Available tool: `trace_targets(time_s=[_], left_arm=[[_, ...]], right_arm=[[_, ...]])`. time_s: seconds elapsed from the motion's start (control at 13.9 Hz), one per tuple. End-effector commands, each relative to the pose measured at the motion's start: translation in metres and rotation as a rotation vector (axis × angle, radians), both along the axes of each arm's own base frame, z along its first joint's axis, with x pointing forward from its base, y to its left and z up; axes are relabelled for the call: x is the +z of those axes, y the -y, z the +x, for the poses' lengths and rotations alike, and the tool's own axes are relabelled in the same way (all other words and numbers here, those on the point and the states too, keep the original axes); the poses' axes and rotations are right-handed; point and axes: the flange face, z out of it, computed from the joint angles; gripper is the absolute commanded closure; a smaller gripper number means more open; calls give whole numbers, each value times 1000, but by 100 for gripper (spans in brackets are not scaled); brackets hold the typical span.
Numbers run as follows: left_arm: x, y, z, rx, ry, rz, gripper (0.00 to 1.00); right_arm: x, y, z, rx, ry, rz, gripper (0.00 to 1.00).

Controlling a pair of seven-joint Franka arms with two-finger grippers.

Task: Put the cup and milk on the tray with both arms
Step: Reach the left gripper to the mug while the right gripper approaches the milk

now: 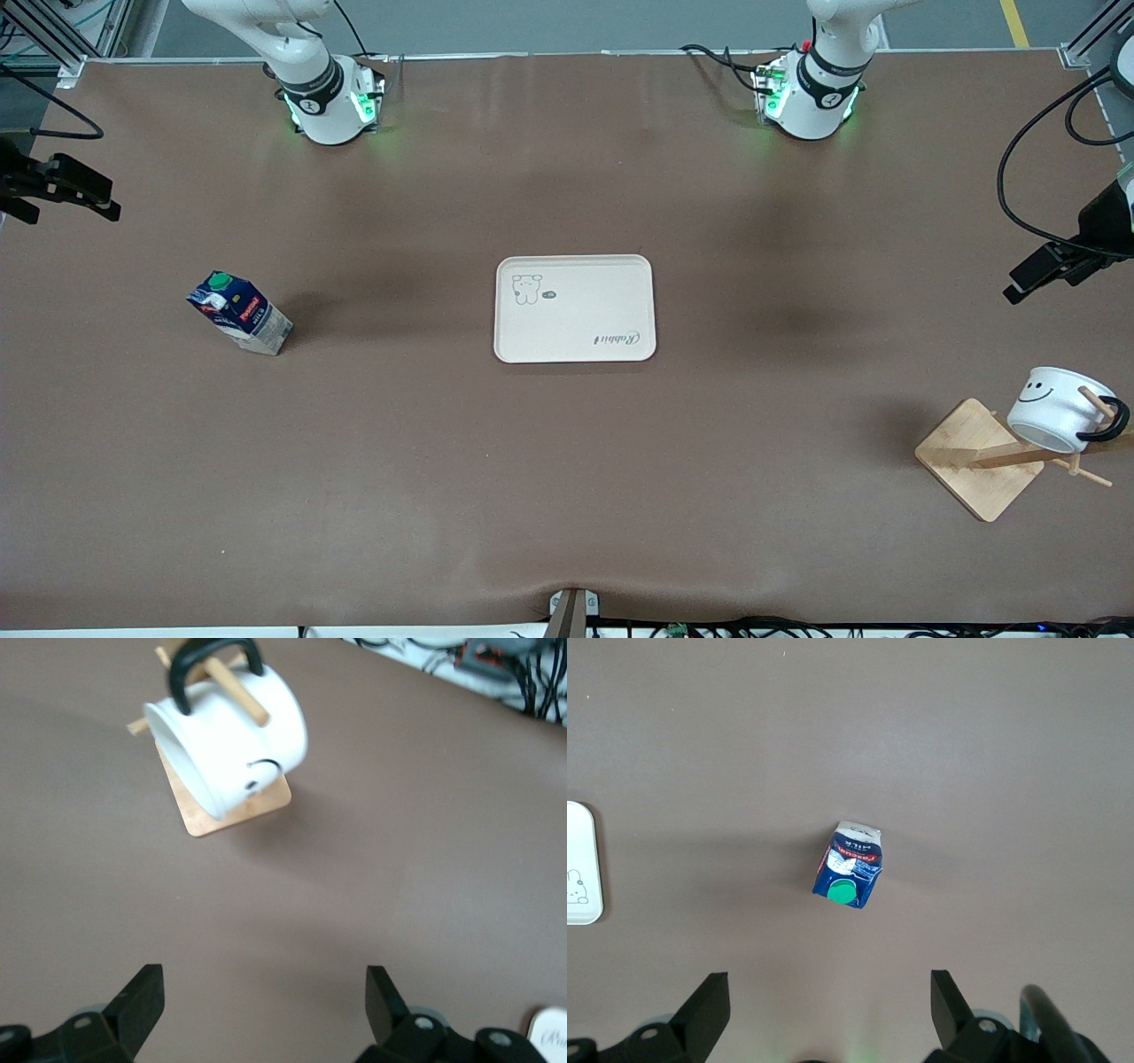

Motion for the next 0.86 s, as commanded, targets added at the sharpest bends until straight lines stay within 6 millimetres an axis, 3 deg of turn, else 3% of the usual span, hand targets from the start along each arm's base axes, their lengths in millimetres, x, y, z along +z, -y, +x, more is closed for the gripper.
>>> trace_targets(time_s=[0.0,0.22,0.5,0.58,0.79], left_arm=[[-3,-10,-10,45,95,4,0],[-23,-18,-4,70,213,35,0],[-46,-28,10,128,258,-49,0],[-53,-30,13,146,265,-79,5],[-56,-36,21,125,296,-102,12]], right_arm=[[-7,3,9,-3,-18,-11,0],[-11,2,11,0,-24,-10,0],[-18,0,16,6,-33,-10,0],[-31,-4,23,20,-61,-18,0],[-31,-10,25,29,-60,-22,0]])
